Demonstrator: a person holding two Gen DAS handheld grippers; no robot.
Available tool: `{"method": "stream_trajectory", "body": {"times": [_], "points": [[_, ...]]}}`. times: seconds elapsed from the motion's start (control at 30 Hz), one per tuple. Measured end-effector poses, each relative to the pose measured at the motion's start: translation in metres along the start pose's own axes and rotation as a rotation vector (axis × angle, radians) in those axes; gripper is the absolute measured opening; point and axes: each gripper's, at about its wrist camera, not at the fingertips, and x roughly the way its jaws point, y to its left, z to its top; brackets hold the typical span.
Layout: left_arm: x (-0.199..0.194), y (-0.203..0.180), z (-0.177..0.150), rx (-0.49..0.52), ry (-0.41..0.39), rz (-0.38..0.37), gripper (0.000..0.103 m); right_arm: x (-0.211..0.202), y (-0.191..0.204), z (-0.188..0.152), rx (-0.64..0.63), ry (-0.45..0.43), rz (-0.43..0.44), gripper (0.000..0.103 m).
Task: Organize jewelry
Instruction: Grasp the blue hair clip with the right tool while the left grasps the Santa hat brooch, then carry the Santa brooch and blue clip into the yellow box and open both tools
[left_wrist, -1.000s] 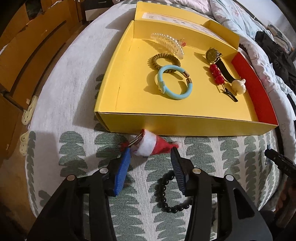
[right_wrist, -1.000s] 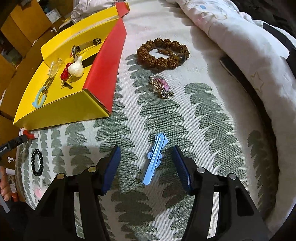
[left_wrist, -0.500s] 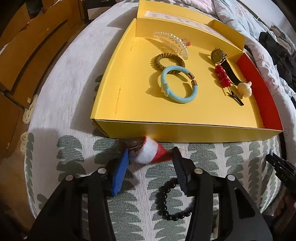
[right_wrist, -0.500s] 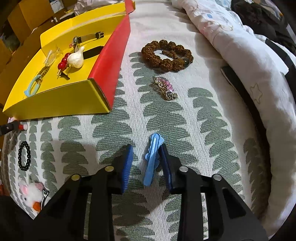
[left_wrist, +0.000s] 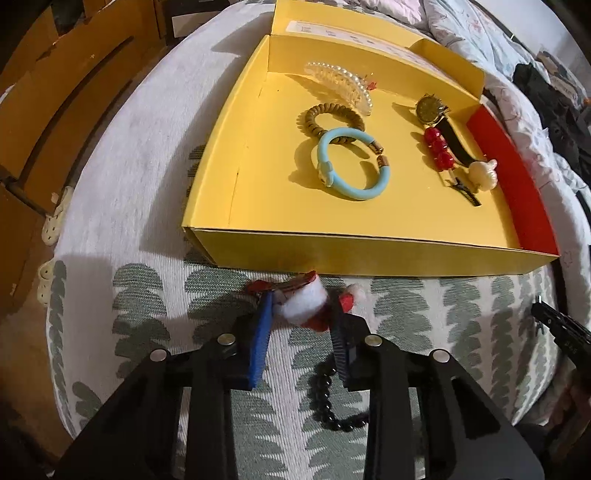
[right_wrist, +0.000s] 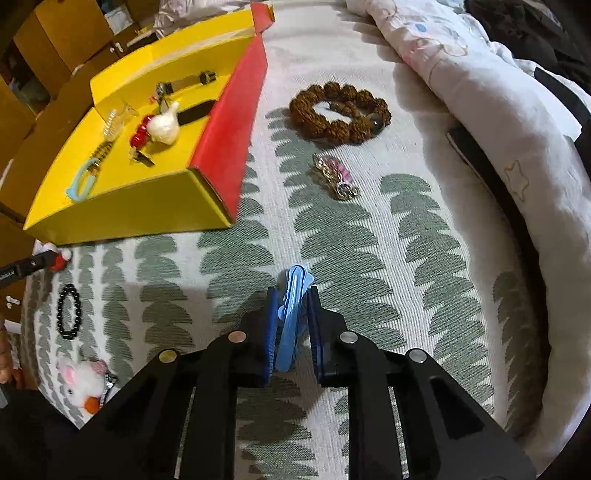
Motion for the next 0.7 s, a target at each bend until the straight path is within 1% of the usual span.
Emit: {"method": "stream_trajectory", "body": {"times": [0.23, 0.4, 0.5, 0.6, 0.7], "points": [[-0.028, -0.003, -0.004, 0.014, -0.052, -0.031, 0.03, -0.022, 0.004, 0.001, -0.005, -0.047, 0.043, 0.016], [-0.048, -0.004, -0.001, 0.015, -0.094, -0.073, 0.03, -0.046, 0.022, 0.008, -0.036, -0.1, 0.094, 0.016], [-0.057, -0.007, 0.009, 0.009, -0.116, -0.095, 0.03, -0.061, 0.035, 0.021, -0.058, -0.13, 0.149, 0.016], [-0.061, -0.014, 0.022, 0.01, -0.129, -0.109, 0.03, -0.073, 0.055, 0.038, -0.1, -0.149, 0.16, 0.016], [-0.061, -0.025, 0.04, 0.029, -0.138, -0.123, 0.03, -0.073, 0.078, 0.058, -0.147, -0.144, 0.177, 0.016]]}}
